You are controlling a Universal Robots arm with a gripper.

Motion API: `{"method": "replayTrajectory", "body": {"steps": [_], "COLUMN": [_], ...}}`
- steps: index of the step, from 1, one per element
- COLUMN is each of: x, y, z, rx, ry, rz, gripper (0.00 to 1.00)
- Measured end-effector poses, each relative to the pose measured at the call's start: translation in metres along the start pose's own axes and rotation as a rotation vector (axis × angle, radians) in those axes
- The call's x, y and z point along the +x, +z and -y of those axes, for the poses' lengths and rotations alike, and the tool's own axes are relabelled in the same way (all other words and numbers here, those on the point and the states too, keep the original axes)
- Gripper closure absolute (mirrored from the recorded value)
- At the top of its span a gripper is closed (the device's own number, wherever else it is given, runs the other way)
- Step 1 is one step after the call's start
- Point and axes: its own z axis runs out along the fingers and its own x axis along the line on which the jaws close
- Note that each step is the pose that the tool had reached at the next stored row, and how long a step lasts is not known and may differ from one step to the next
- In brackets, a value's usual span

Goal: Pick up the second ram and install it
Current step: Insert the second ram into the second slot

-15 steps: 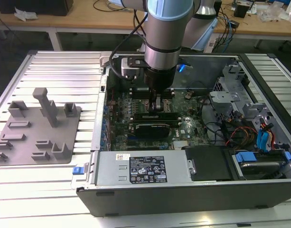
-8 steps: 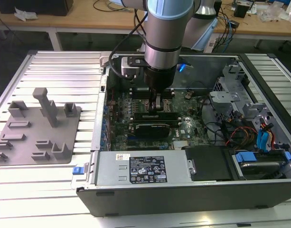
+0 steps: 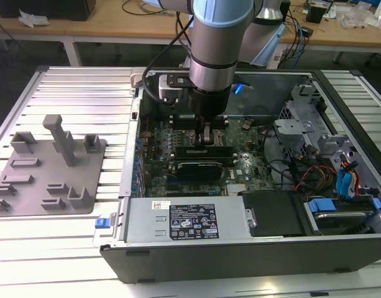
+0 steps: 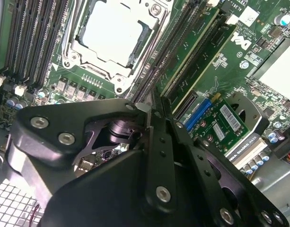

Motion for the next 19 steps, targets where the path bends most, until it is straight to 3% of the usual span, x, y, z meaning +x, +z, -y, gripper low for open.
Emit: {"method": "replayTrajectory", "body": {"steps": [6,10,19], "x": [0.0018,0.0018,0.0019], "y": [0.0,0.0011,0.0027], "z": [0.0,0.0,0.0009], "rx": [0.0,-0.0001,-0.0001], "ry": [0.0,0.0,0.0], "rz": [-0.0002,0.0057,0.0071], "gripper": [0.91,0.91,0.91]}}
